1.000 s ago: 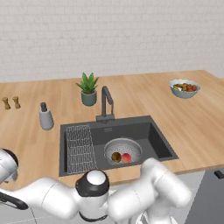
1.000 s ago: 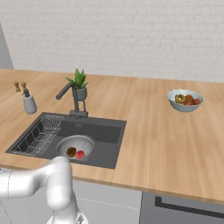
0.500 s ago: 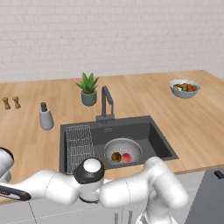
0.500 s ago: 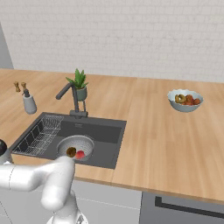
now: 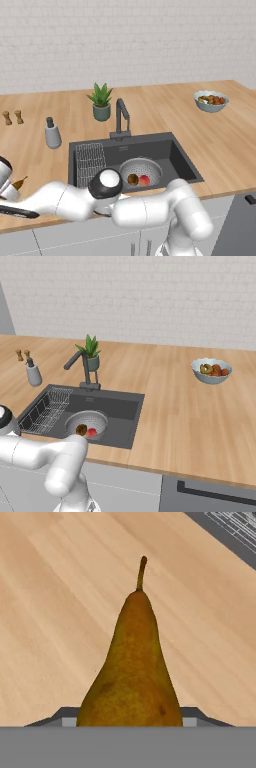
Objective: Put the colander in the sink, put the pear, peach, pear in the colander, and turn on the sink faucet and pour water over the colander.
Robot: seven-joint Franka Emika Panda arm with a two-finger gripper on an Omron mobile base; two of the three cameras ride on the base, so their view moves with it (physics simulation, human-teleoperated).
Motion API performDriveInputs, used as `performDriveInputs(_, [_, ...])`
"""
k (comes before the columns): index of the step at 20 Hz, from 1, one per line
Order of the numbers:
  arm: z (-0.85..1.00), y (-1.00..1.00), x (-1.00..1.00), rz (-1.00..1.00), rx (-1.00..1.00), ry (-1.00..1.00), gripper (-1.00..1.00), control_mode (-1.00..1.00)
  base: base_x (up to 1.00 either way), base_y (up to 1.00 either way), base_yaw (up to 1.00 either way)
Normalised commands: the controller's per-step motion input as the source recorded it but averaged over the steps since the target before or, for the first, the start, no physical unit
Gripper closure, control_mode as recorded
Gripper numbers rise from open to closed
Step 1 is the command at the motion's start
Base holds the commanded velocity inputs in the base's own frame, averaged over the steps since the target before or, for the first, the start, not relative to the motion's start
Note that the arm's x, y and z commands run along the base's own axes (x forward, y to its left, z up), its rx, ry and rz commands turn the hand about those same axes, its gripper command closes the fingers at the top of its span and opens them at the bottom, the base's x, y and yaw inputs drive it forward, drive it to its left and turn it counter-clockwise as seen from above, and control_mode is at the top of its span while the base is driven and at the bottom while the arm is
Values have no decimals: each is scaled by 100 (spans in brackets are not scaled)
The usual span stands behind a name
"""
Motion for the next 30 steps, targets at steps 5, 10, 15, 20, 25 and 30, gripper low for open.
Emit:
performDriveInputs(5, [12, -100, 17, -47, 11, 0, 100, -100, 0, 0, 0])
performDriveInputs(10, [-7, -100, 18, -41, 26, 0, 100, -100, 0, 0, 0])
performDriveInputs(15, [-24, -100, 0, -31, 11, 0, 100, -100, 0, 0, 0])
performDriveInputs(20, [-7, -100, -49, -7, 9, -5, 100, -100, 0, 0, 0])
performDriveInputs(25, [8, -100, -57, 5, 10, -13, 100, -100, 0, 0, 0])
performDriveInputs(30, [20, -100, -33, 29, 11, -7, 100, -100, 0, 0, 0])
